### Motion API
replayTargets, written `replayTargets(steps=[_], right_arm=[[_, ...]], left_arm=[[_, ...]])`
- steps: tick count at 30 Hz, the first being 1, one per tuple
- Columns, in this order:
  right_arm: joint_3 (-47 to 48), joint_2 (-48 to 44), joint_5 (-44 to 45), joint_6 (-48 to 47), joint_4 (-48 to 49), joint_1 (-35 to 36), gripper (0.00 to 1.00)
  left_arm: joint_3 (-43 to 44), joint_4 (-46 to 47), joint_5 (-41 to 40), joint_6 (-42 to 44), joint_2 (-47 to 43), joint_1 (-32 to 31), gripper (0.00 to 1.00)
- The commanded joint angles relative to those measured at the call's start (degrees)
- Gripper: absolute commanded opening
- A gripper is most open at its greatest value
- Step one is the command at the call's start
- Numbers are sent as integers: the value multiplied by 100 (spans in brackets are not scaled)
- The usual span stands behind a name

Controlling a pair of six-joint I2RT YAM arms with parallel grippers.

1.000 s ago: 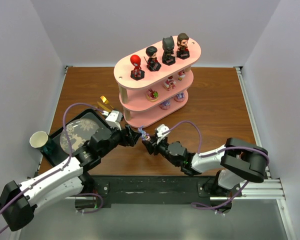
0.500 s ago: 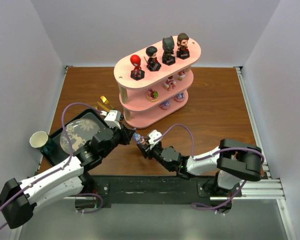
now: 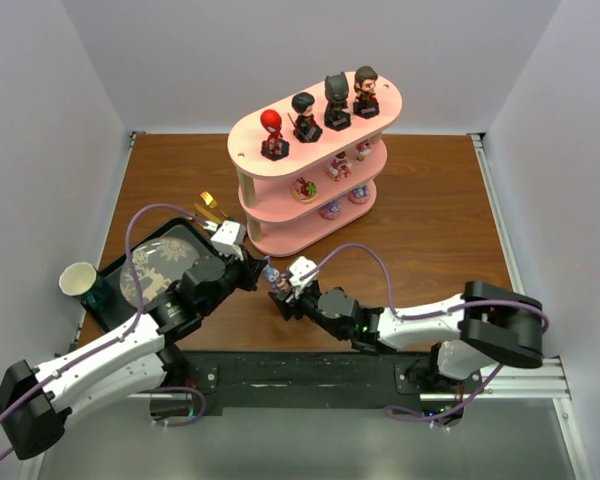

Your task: Place and organize the plastic toys onto the shelf

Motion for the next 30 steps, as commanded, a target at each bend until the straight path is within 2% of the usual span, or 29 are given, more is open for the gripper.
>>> replayTargets(steps=[1,5,9,13,23,30], right_arm=[[504,-671,-506,197,-1030,-52,61],[610,-901,-1454,469,-1478,-543,67],[750,-1024,-1710,540,-1813,-711,73],[961,-1033,-1483,523,-2208,-712,73],[1111,-919,-1201,654,-2534,-782,65],[1102,-998,-1174,742,-2587,-878,54]], left_arm=[[392,307,257,772,-134,-85,0],[515,237,468,1132,-151,-155,0],[656,71,468,1326,-63,-295,0],[761,35,380,1370,59,-410,0],[920,-53,11,1634,244,-735,0],[929,-106,-296,1713,376,-998,0]])
